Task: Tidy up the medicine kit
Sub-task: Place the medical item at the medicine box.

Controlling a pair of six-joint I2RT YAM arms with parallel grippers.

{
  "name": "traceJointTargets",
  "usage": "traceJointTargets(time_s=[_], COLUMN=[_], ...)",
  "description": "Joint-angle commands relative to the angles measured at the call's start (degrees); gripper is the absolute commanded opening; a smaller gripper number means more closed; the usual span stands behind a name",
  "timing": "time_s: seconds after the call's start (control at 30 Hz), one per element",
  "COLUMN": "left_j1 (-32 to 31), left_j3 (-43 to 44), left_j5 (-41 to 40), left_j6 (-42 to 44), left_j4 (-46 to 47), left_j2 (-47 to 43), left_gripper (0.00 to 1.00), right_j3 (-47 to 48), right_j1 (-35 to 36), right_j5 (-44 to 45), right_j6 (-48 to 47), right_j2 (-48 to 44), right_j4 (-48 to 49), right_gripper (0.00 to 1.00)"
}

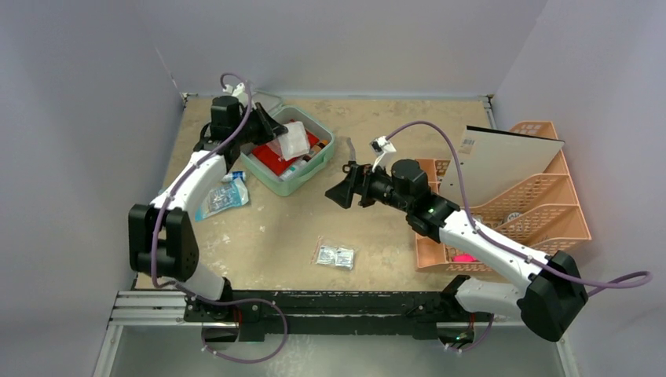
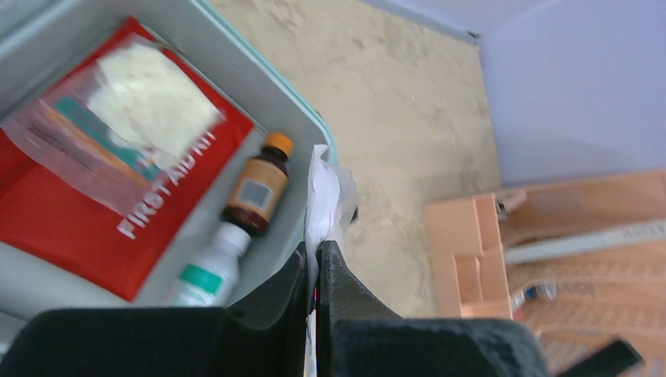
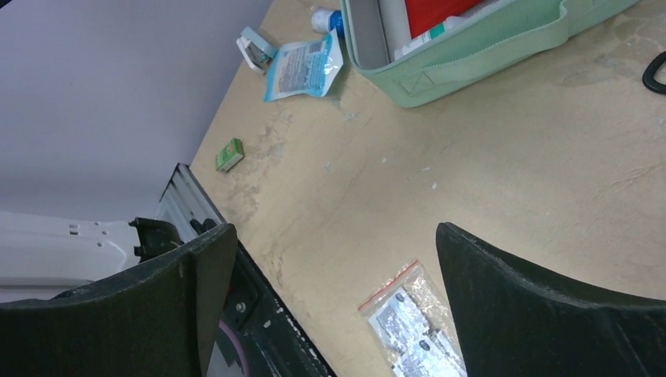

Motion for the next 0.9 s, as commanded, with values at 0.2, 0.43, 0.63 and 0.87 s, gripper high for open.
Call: traceJointTargets(time_s=[0.2,0.43,0.63,0.87], left_j1=[4.4,6.0,6.9,7.0], left_j3=[6.1,6.6,6.1,5.2], left_j5=[-9.0,-10.1,-12.2,-15.9], left_j6=[-6.7,-6.6,-4.5,-2.3], left_j4=[13.5,14.2,13.0,12.8], left_j2=[14.8,19.9,22.0,23.0], left_gripper=[0.0,0.0,0.0,0.0], right_j3=[0.9,2.0,2.0,2.3], right_j1=[0.1,0.1,0.1,0.1], right_j5=[-0.4,0.1,0.0,0.3], right_j6=[-2.0,-2.8,-2.7,-2.8], right_j2=[1.4,2.5,3.8,4.4], right_j4=[-2.4,-2.8,-2.6,-2.3], right_gripper=[0.99,0.99,0.99,0.99])
